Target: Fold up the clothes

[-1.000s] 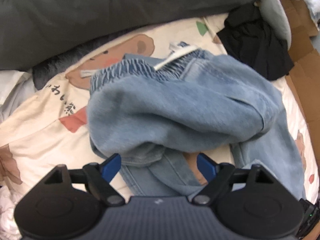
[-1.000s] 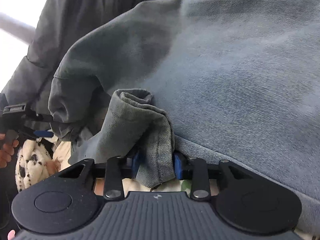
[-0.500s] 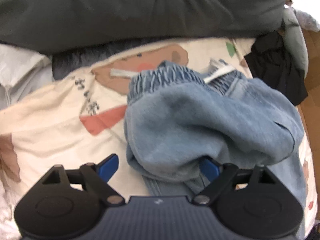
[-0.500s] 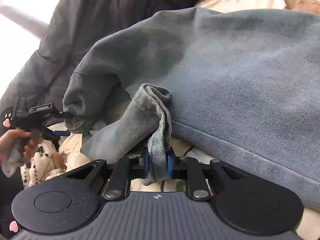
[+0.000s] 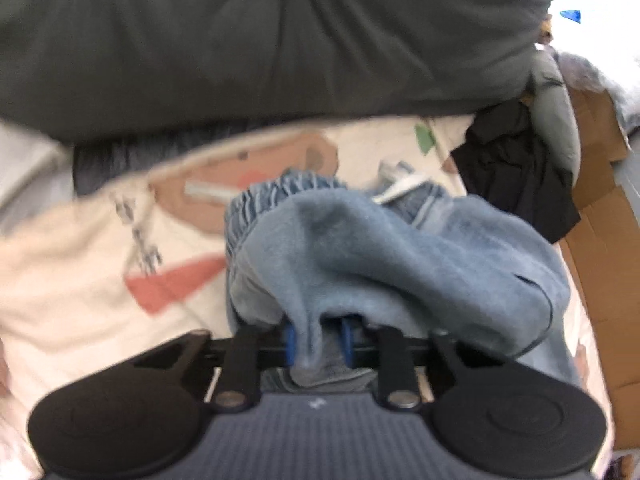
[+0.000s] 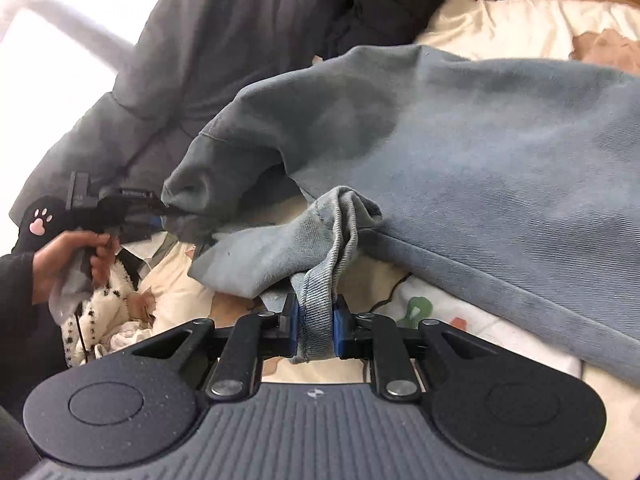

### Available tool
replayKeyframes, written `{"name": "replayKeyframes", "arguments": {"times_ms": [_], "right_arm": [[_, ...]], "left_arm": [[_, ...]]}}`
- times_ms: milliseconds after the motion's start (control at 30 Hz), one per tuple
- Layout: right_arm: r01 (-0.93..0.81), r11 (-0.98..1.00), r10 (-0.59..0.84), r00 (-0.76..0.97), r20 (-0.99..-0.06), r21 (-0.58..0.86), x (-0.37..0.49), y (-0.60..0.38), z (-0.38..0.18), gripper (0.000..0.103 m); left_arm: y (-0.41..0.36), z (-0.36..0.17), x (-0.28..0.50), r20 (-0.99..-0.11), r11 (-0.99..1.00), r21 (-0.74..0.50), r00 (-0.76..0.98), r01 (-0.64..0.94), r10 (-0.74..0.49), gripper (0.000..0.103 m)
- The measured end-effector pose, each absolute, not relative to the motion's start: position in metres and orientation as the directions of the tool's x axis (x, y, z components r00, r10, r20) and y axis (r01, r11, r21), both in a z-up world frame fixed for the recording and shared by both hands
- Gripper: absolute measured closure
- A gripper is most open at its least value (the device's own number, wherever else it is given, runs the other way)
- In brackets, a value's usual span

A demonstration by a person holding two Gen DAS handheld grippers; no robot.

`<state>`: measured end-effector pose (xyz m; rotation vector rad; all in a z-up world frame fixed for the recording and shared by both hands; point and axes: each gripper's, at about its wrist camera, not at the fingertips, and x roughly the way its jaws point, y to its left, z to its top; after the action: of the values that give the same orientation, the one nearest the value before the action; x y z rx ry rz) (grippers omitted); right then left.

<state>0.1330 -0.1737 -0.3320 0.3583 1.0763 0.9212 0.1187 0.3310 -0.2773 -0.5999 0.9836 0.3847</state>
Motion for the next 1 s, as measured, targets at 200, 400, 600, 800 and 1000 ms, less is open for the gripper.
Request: {"name": "replayKeyframes", "arguments": {"times_ms": [200, 400, 600, 800, 1000], "right_arm": [[-0.437, 0.648, 0.745, 0.190, -0.640, 0.624, 0.125, -0.204, -0.321, 0.100], [-0.418, 0.666, 0.730, 0.196, -0.654, 0.618, 0.122, -0.208, -0.324, 0.100], [-0.381, 0.733, 0.665, 0.227, -0.711, 0.564, 0.123, -0.226, -0.319, 0.100], [-0.324, 0.812, 0.573, 0.281, -0.770, 0.486, 0.117, -0.284, -0.304, 0.100], [-0.263, 0.879, 0.470, 0.343, -0.813, 0.397, 0.104, -0.344, -0.277, 0.100]], "left_arm": [[0.340, -0.242, 0.126, -0.832, 0.787, -0.272, 0.546, -0.554, 0.097, 0.095], [0.349, -0.223, 0.137, -0.815, 0.804, -0.259, 0.568, -0.534, 0.114, 0.096], [0.356, -0.205, 0.146, -0.800, 0.818, -0.245, 0.585, -0.520, 0.132, 0.096], [0.358, -0.188, 0.157, -0.787, 0.836, -0.238, 0.603, -0.494, 0.132, 0.096], [0.357, -0.185, 0.161, -0.786, 0.837, -0.233, 0.603, -0.495, 0.137, 0.096]]}}
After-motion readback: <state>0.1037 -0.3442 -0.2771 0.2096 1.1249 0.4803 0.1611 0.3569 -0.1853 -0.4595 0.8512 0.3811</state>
